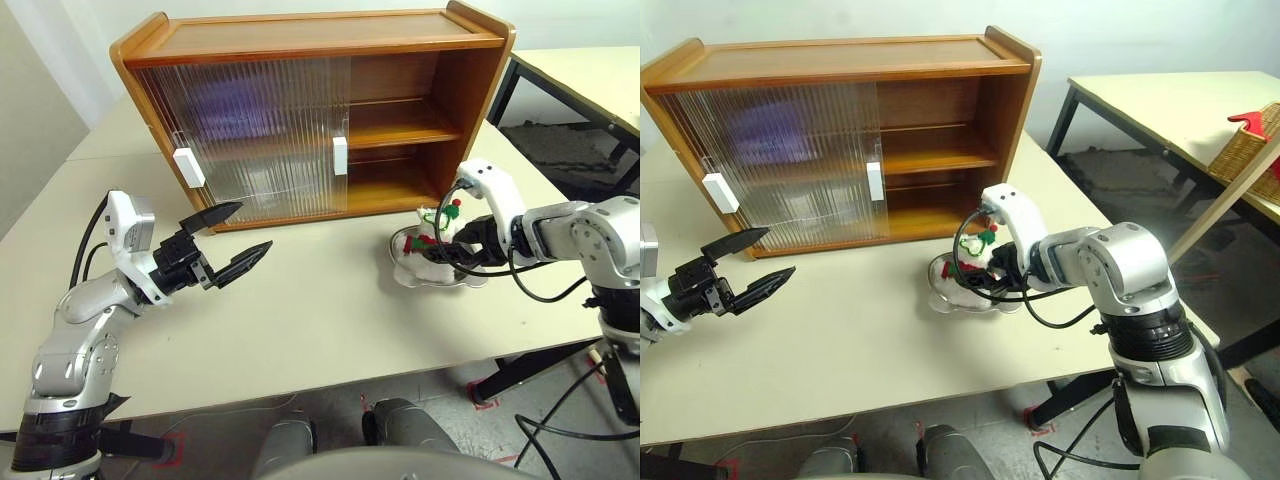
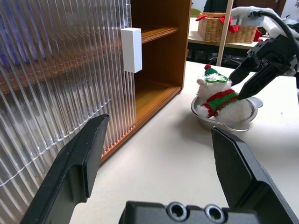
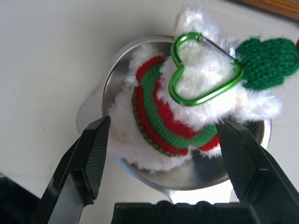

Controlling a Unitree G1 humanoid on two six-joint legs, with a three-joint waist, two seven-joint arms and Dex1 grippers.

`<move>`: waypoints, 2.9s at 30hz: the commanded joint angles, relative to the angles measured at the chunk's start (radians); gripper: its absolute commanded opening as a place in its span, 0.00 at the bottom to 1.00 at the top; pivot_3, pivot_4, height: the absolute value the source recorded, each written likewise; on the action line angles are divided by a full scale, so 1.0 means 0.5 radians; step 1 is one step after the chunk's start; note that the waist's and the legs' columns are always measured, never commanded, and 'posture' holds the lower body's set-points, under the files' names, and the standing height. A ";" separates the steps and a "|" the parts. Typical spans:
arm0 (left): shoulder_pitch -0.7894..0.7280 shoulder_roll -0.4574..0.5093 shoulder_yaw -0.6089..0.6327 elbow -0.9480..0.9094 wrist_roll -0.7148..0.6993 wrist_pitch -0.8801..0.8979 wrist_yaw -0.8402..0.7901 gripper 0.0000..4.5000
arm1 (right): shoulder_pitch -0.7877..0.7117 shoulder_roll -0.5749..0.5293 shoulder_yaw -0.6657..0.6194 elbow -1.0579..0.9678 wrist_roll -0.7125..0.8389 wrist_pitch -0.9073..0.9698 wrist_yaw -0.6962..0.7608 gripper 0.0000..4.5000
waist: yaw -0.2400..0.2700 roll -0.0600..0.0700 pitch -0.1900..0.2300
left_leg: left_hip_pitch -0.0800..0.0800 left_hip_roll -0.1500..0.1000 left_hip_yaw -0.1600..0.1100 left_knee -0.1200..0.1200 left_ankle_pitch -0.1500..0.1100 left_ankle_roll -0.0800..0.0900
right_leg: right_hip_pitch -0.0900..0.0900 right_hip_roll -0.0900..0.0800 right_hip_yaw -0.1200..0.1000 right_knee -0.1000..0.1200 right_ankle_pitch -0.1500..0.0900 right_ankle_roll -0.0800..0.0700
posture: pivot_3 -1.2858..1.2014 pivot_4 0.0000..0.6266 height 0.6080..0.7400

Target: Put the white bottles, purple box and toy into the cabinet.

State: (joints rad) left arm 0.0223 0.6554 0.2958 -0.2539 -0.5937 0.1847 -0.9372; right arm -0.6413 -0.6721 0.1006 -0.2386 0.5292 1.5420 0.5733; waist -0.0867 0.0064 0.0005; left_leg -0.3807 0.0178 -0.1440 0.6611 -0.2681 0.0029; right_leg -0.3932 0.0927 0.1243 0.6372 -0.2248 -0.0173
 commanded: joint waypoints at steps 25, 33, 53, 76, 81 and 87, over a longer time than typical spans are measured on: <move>0.004 0.036 -0.012 -0.023 0.030 0.019 0.029 1.00 | 0.066 0.101 0.140 0.172 -0.157 -0.357 -0.095 0.90 | 0.000 0.000 0.000 | 0.000 0.000 -0.001 0.000 0.000 0.000 | 0.000 0.000 0.000 0.000 0.000 0.001 | 0.47 0.00 1.00; 0.007 0.037 -0.013 -0.039 0.028 0.029 0.040 1.00 | 0.032 0.154 0.126 0.212 -0.171 -0.399 -0.087 0.30 | 0.000 0.000 0.000 | 0.000 0.001 -0.001 0.000 0.000 0.000 | 0.000 0.000 0.000 0.000 0.001 0.000 | 0.47 0.00 1.00; 0.014 0.035 0.002 0.017 0.036 -0.009 -0.010 1.00 | -0.150 0.032 -0.049 0.334 -0.047 -0.428 0.207 0.05 | 0.000 0.000 0.000 | 0.000 0.000 0.000 0.000 0.000 0.000 | 0.000 0.000 0.000 0.000 0.001 0.000 | 0.47 0.00 1.00; -0.048 -0.007 -0.034 -0.042 -0.065 0.107 -0.029 1.00 | -0.705 0.376 -0.333 1.103 -0.209 -1.375 0.149 0.05 | 0.001 0.002 0.000 | -0.001 0.006 -0.001 -0.001 0.000 0.000 | -0.005 -0.001 -0.003 0.002 0.006 -0.007 | 0.48 0.00 1.00; -0.042 -0.001 -0.028 -0.076 -0.122 0.176 -0.028 1.00 | -0.751 0.438 -0.345 1.257 -0.268 -1.559 0.126 0.05 | 0.004 0.002 0.000 | -0.001 0.008 0.000 -0.002 0.000 0.001 | -0.006 -0.001 -0.004 0.002 0.010 -0.011 | 0.48 0.00 1.00; -0.074 -0.016 -0.033 -0.096 -0.129 0.185 -0.013 1.00 | -0.784 0.512 -0.324 1.405 -0.340 -1.733 0.105 0.05 | 0.004 0.002 0.000 | -0.001 0.009 0.000 -0.002 0.000 0.000 | -0.007 0.000 -0.004 0.002 0.013 -0.016 | 0.48 0.00 1.00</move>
State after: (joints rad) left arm -0.0011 0.6516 0.2885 -0.2894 -0.6594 0.2787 -0.9478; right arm -1.0199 -0.4307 -0.0616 0.4383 0.3787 0.7169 0.6310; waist -0.0846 0.0075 0.0004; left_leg -0.3812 0.0222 -0.1439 0.6598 -0.2682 0.0032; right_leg -0.3968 0.0925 0.1224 0.6381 -0.2181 -0.0256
